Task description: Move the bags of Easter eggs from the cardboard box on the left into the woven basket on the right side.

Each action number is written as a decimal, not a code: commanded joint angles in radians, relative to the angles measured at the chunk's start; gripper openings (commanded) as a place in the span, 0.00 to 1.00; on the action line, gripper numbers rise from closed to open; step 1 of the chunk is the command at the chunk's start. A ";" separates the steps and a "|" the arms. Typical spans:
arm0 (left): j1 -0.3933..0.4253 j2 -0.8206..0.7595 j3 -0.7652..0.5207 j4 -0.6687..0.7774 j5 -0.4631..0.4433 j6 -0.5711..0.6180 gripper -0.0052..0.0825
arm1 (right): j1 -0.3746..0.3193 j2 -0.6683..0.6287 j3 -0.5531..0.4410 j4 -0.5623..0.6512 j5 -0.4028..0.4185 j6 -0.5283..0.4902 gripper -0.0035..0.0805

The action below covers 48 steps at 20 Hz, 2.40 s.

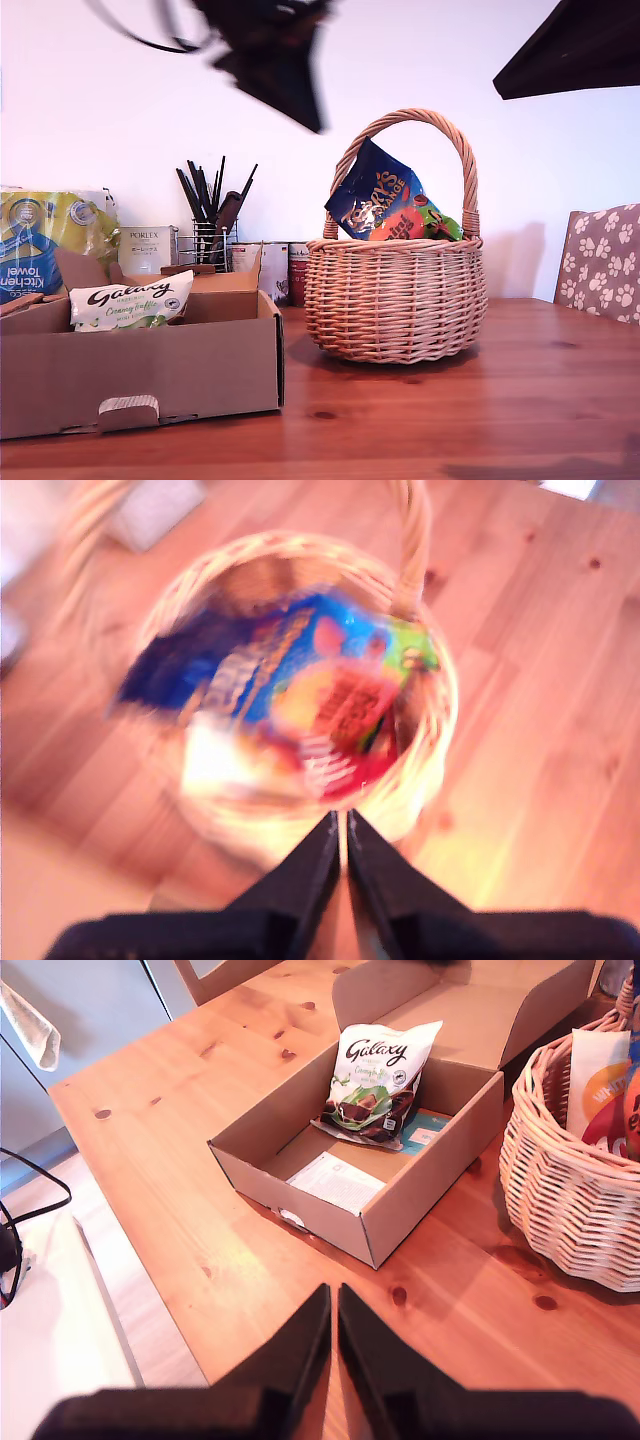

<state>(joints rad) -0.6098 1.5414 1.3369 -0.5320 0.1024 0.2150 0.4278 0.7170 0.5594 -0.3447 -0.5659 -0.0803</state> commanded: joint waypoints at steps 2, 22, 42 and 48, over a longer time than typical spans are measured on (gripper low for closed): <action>0.092 -0.113 -0.227 0.071 -0.006 -0.028 0.04 | 0.004 0.000 0.010 0.005 -0.001 -0.005 0.03; 0.321 0.028 -0.430 0.389 0.046 0.351 0.89 | 0.028 0.000 0.010 0.047 0.000 0.002 0.03; 0.311 0.298 -0.425 0.420 0.020 0.305 0.54 | 0.028 0.000 0.010 0.045 0.000 -0.004 0.03; 0.302 0.277 -0.389 0.387 0.019 0.305 0.24 | 0.028 0.000 0.010 0.036 0.000 -0.004 0.03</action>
<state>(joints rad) -0.3023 1.7847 0.9684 -0.1165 0.1219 0.5282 0.4534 0.7174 0.5594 -0.3092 -0.5655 -0.0799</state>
